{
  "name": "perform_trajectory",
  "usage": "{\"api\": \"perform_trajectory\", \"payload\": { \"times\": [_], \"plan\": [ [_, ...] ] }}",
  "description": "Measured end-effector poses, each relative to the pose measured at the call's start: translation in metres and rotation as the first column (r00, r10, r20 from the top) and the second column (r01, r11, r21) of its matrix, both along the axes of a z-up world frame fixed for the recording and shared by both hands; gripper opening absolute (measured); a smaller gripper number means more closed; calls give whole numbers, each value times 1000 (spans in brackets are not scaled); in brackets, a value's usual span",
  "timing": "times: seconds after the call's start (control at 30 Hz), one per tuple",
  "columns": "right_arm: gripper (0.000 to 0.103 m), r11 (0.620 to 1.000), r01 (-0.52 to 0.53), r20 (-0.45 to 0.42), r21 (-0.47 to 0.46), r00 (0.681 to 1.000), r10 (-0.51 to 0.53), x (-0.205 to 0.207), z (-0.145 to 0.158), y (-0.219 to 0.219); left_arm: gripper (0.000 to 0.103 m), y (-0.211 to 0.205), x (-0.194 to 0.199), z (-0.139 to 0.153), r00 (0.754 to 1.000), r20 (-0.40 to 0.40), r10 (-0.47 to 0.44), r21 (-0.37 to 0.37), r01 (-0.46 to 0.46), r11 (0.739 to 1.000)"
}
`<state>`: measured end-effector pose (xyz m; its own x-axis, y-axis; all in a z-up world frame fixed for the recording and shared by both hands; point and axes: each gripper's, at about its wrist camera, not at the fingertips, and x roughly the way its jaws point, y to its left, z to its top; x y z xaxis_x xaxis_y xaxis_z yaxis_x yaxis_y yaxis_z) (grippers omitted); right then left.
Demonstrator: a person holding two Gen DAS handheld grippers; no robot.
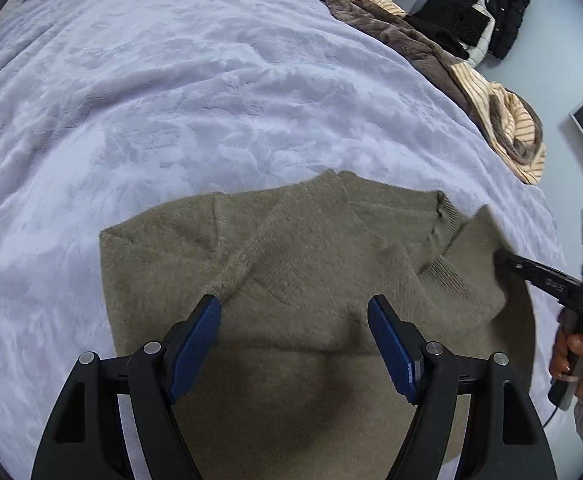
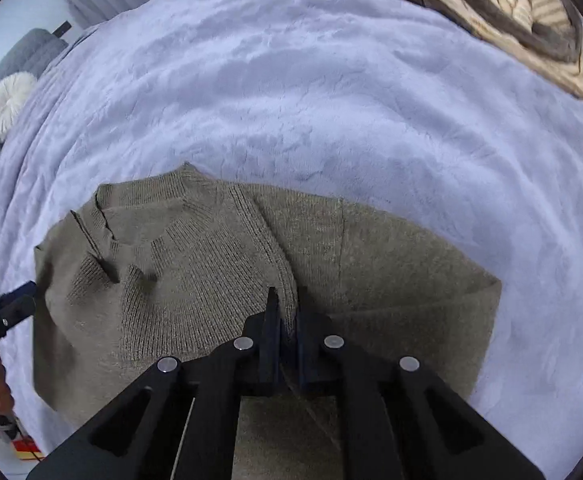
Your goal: Fold small clothes
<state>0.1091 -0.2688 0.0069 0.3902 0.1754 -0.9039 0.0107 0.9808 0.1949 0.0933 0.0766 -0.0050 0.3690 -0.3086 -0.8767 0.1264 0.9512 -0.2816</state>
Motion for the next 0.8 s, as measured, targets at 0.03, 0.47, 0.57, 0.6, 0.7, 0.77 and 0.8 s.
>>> {"api": "perform_trajectory", "payload": {
  "times": [0.03, 0.47, 0.57, 0.6, 0.7, 0.77, 0.8],
  "plan": [
    [6, 1000, 23, 64, 4, 998, -23, -5, 11, -6, 77, 3, 4, 0, 1000, 6, 16, -2, -16, 1000],
    [13, 982, 152, -33, 116, 988, -149, -20, -13, -44, 7, -13, 48, -11, 999, -16, -46, -25, 45, 999],
    [9, 986, 159, 1, 56, 987, -159, -18, -7, -41, 7, 1, 44, 3, 993, 93, 79, 47, -83, 995],
    [9, 983, 180, -3, 24, 984, -179, -18, -9, -44, 7, 11, 47, -1, 987, 83, 135, 68, -141, 988],
    [9, 959, 278, -54, 52, 960, -276, -19, -22, -65, 7, 37, 53, -16, 967, 9, 254, 96, -254, 962],
    [16, 923, 353, -67, 153, 936, -347, -28, -23, -82, 7, 49, 49, -18, 963, 2, 270, 128, -268, 955],
    [21, 913, 369, -69, 173, 929, -363, -33, -22, -87, 8, 55, 44, -17, 966, 1, 258, 119, -256, 959]
  ]
}}
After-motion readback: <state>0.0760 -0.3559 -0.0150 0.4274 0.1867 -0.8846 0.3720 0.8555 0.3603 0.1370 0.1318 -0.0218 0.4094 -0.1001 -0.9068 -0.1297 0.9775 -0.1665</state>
